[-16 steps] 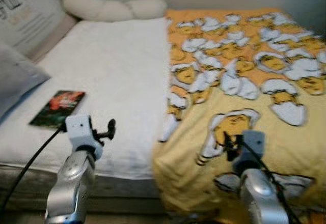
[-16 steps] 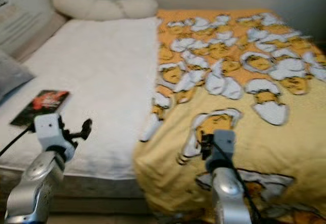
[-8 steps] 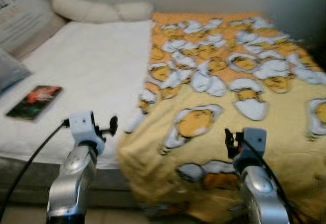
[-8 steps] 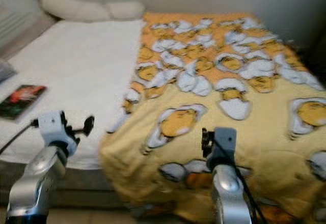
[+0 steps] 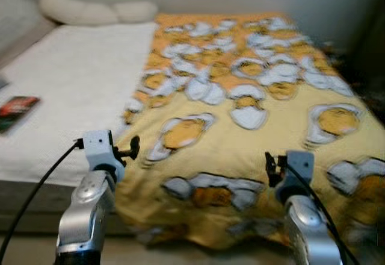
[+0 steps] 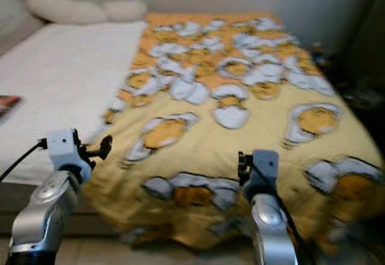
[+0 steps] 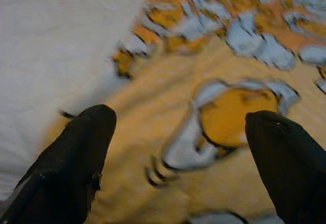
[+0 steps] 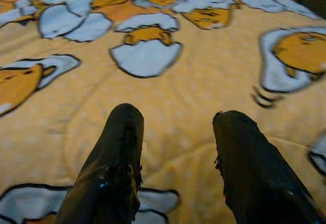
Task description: Clean up the room
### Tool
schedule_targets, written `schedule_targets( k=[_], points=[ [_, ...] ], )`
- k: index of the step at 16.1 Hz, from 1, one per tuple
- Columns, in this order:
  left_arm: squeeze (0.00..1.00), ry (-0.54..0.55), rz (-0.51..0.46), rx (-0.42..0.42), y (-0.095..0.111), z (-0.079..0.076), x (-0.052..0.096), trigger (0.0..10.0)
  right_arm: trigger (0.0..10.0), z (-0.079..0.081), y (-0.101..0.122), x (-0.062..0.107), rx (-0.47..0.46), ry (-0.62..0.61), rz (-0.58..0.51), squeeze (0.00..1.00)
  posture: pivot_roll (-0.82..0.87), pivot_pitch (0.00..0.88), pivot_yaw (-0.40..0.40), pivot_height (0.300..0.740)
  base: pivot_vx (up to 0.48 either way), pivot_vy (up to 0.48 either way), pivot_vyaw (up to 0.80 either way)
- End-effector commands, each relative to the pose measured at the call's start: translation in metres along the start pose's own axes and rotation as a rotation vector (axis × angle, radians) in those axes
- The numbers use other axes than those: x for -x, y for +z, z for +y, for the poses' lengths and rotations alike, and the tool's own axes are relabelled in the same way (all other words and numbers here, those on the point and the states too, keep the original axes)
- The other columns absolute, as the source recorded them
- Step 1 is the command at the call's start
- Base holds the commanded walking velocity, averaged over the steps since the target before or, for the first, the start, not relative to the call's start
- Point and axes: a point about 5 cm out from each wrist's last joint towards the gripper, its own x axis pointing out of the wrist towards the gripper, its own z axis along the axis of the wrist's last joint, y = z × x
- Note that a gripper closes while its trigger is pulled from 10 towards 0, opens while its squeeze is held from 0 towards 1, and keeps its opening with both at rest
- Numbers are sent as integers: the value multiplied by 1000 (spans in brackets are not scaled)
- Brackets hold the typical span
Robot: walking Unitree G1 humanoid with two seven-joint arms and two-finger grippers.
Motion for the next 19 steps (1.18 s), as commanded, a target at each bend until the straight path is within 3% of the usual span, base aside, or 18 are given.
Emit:
schedule_targets(
  k=[1,9,19],
  points=[
    [0,3,-10,-3,4,0,-1,10000,10000,0,5,-1,-10,-4,-14,0,-39,0,56,740,0,-480,-800],
    [0,-2,-12,2,2,-3,-2,10000,10000,-2,3,-2,-7,-9,1,0,-46,0,51,740,0,-442,-800],
    [0,-37,6,7,0,-8,-5,10000,10000,-3,2,-2,-18,-17,11,0,-51,0,48,740,0,0,-800]
  ],
)
